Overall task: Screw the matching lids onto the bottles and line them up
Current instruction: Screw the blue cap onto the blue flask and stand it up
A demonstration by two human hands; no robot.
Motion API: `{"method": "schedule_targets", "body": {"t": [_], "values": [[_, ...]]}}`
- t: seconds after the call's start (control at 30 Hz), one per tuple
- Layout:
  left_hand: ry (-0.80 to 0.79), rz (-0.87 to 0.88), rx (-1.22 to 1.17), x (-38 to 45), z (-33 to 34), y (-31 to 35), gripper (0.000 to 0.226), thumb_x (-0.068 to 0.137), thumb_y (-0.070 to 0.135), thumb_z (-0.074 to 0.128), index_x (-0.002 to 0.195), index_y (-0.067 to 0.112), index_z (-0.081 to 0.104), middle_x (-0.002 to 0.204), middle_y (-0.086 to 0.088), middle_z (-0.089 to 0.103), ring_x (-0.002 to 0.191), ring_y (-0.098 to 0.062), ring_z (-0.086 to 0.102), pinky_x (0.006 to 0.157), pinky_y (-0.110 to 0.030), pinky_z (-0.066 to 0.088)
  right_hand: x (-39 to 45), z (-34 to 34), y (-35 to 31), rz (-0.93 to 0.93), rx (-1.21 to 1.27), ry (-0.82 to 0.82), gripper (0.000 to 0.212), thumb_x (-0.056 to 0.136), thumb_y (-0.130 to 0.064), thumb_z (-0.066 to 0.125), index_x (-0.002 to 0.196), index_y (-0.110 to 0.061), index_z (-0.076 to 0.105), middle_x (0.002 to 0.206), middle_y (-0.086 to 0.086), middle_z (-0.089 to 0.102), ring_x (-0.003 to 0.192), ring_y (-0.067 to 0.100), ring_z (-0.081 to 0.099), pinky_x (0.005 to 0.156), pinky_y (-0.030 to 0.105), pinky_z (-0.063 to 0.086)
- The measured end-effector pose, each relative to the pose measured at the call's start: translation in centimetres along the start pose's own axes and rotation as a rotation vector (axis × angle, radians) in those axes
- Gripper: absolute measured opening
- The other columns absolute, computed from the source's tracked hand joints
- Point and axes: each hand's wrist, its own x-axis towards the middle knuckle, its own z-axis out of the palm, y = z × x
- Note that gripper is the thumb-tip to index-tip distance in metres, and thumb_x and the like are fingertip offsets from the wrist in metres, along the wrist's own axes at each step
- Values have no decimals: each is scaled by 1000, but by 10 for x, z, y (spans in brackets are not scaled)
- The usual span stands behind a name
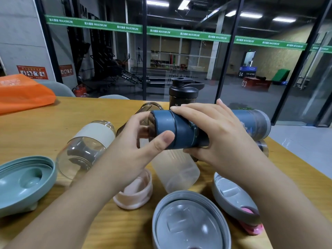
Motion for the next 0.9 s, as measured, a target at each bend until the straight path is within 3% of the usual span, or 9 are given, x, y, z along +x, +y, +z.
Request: {"method": "schedule_targets", "body": {"t": [0.27,0.37,0.53,0.63,0.73,0.9], "values": [[17,-1,29,1,-1,1,63,54,67,62,111,44,50,102,21,66,100,5,60,93,-34,48,0,0,1,-3,7,3,82,62,-20,83,135,-29,49,127,-4,57,117,21,51,109,42,13],[-14,30,1,2,-1,2,63,55,61,65,114,43,49,106,25,64,103,4,59,94,-34,48,0,0,1,-16,-9,16,80,63,-20,83,135,-28,49,128,-4,57,118,22,51,110,43,14],[-77,87,37,2,-6,0,75,57,54,70,126,45,42,116,19,61,117,-5,54,100,-42,43,0,-1,1,-26,18,25,77,63,-23,78,134,-27,50,128,-4,57,118,21,50,110,43,15],[-61,157,129,2,-8,-1,75,56,53,69,124,51,38,114,20,58,118,-5,49,96,-29,42,0,-1,2,-27,38,25,78,62,-22,79,134,-27,50,128,-6,57,118,19,49,110,42,14],[-35,218,202,2,-8,-1,74,56,52,69,121,59,35,119,16,52,116,-13,46,96,-26,40,0,-3,2,-32,54,33,77,62,-20,80,133,-27,50,128,-6,57,119,17,48,110,41,14],[11,288,284,3,-8,-2,74,56,56,67,119,67,29,126,14,48,124,-9,41,96,-14,33,-1,-5,4,-45,39,67,76,64,-19,82,133,-27,51,129,-4,57,121,20,48,111,44,17]]}}
